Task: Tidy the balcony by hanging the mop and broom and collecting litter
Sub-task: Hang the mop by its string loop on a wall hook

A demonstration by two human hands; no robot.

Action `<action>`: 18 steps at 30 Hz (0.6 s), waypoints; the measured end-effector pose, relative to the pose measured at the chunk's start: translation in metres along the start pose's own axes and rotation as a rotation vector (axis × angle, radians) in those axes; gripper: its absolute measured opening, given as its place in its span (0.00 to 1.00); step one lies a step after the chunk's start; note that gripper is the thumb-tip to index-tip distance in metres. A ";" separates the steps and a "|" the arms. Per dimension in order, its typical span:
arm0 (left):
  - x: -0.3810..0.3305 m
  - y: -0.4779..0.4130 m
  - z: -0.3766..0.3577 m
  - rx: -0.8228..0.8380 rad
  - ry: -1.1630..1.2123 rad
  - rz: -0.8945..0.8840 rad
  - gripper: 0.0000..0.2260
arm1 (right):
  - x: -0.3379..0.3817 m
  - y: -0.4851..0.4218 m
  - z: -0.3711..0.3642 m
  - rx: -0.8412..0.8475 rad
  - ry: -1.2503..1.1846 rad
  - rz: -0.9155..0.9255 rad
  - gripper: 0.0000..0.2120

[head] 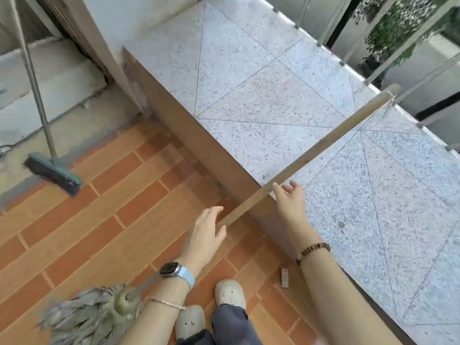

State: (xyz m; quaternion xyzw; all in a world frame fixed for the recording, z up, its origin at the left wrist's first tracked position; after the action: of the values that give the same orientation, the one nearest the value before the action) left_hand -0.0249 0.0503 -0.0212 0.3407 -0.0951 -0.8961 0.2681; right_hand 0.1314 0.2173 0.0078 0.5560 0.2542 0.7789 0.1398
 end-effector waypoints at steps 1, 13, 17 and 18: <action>0.002 -0.010 -0.013 0.021 0.001 -0.019 0.21 | -0.005 -0.009 -0.002 -0.019 -0.038 0.007 0.30; 0.003 -0.036 -0.069 0.135 0.037 -0.009 0.24 | -0.022 -0.040 -0.003 -0.093 -0.078 0.113 0.16; -0.001 -0.008 -0.034 0.102 0.098 0.053 0.24 | 0.007 0.002 -0.012 -0.041 0.062 0.183 0.13; -0.003 0.001 -0.021 0.097 0.110 0.069 0.25 | 0.017 0.017 -0.017 -0.014 0.066 0.201 0.13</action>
State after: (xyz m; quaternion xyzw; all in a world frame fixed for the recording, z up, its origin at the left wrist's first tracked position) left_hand -0.0088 0.0512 -0.0344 0.3986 -0.1350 -0.8605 0.2870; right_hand 0.1108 0.2078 0.0263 0.5515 0.1960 0.8088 0.0564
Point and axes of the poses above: each hand's wrist, its own y-axis away from the middle knuckle, its own z-axis out of the back of the hand, x = y × z, the point moved 6 cm from there along -y, towards the middle knuckle, and after that the axes turned 8 degrees about -y, right-handed, at the moved point
